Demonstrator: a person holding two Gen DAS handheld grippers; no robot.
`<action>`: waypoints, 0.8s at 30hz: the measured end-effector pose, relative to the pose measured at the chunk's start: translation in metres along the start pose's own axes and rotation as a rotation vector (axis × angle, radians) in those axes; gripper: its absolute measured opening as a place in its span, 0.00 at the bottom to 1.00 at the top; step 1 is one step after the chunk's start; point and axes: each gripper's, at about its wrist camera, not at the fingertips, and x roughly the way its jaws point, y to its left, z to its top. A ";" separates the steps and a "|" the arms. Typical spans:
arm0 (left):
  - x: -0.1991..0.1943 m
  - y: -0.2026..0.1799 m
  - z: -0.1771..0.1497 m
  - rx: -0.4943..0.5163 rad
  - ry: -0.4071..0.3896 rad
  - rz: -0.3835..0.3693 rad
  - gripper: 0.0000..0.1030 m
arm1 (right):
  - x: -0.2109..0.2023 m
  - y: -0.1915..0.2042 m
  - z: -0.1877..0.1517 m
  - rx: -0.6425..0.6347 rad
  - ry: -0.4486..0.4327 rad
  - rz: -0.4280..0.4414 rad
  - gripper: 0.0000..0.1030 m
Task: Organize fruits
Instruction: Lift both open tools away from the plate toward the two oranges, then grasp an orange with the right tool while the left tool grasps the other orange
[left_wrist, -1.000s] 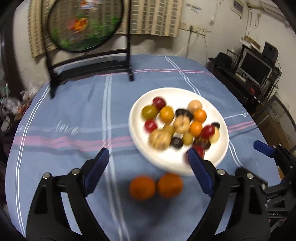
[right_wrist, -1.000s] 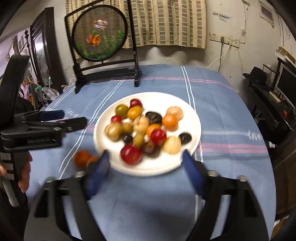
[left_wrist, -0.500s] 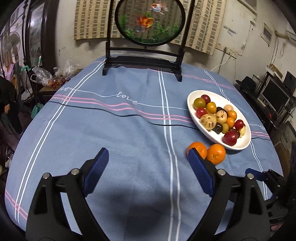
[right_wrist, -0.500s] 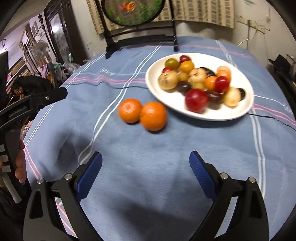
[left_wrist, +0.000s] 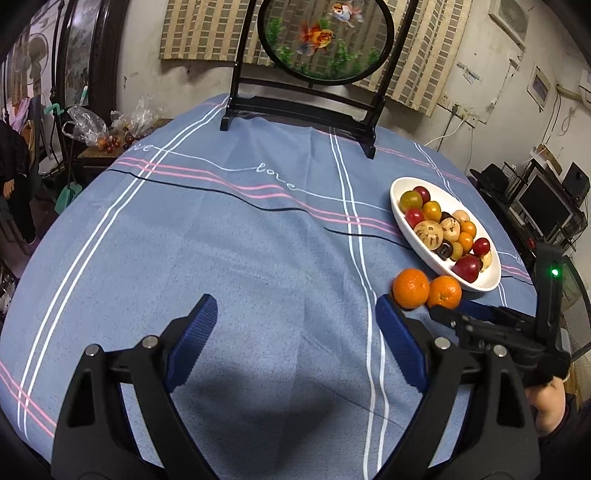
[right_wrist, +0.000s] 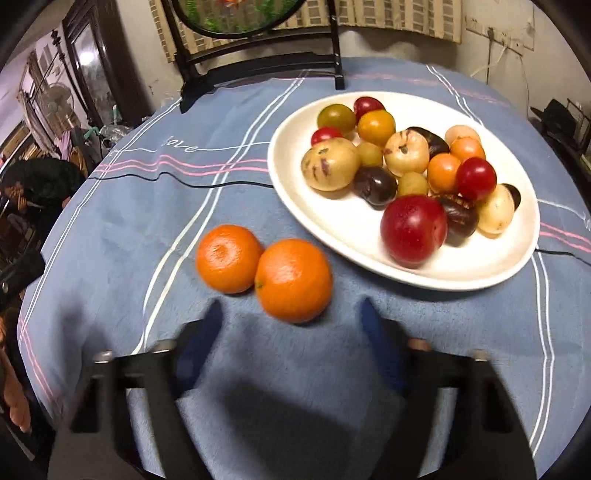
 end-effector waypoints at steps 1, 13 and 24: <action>0.001 -0.002 0.000 0.004 0.003 -0.003 0.86 | 0.004 -0.004 0.001 0.017 0.001 0.014 0.47; 0.018 -0.055 -0.005 0.133 0.061 -0.011 0.86 | -0.049 -0.014 -0.025 0.006 -0.081 0.067 0.38; 0.076 -0.131 0.002 0.339 0.139 0.011 0.87 | -0.074 -0.055 -0.060 0.071 -0.087 0.054 0.37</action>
